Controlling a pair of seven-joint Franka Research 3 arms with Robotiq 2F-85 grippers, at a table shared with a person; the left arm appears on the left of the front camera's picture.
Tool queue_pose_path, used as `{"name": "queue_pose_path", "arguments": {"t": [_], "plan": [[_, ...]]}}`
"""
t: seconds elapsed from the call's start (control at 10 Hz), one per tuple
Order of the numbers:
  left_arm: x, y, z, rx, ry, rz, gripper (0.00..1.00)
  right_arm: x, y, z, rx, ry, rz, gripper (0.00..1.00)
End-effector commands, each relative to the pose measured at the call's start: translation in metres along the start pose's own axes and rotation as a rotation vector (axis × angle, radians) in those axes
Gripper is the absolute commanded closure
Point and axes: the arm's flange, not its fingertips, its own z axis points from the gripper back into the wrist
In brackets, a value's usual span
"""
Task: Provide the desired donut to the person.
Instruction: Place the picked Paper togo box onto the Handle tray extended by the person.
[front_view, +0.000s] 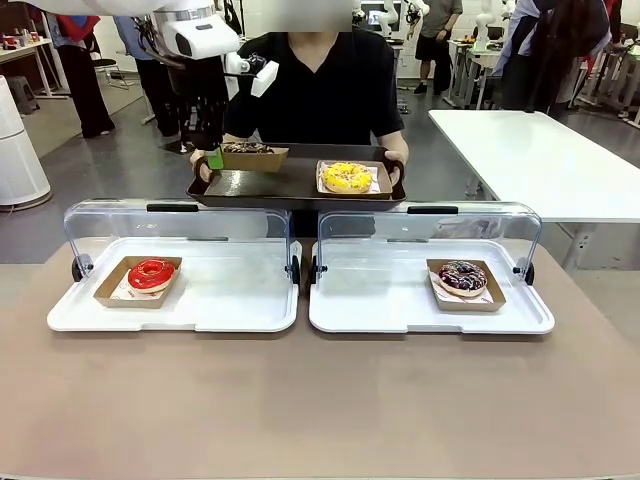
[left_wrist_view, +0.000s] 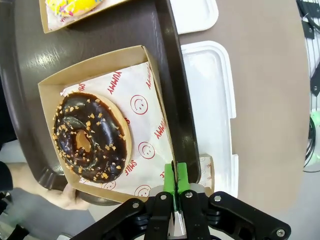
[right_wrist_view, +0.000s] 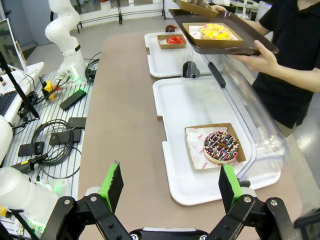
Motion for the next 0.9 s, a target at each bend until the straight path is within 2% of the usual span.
{"name": "queue_pose_path", "arguments": {"t": [0.0, 0.4, 0.5, 0.6, 0.7, 0.8], "plan": [[-0.008, 0.012, -0.003, -0.023, 0.007, -0.013, 0.98, 0.0, -0.001, 0.0, 0.005, -0.009, 0.0, 0.0], [-0.02, 0.022, -0.025, -0.049, 0.006, -0.031, 0.98, 0.0, -0.001, 0.0, 0.005, -0.009, 0.0, 0.0], [-0.02, 0.021, -0.026, -0.043, 0.003, -0.039, 0.56, 0.0, -0.001, 0.0, 0.005, -0.009, 0.0, 0.0], [-0.02, 0.019, -0.027, -0.039, 0.001, -0.044, 0.38, 0.0, -0.001, 0.0, 0.005, -0.009, 0.0, 0.0], [-0.02, 0.021, -0.026, -0.04, 0.005, -0.05, 0.0, 0.0, -0.001, 0.0, 0.005, -0.009, 0.0, 0.0], [-0.021, 0.022, -0.024, -0.039, 0.007, -0.051, 0.0, 0.0, -0.001, 0.0, 0.005, -0.009, 0.0, 0.0]]}}
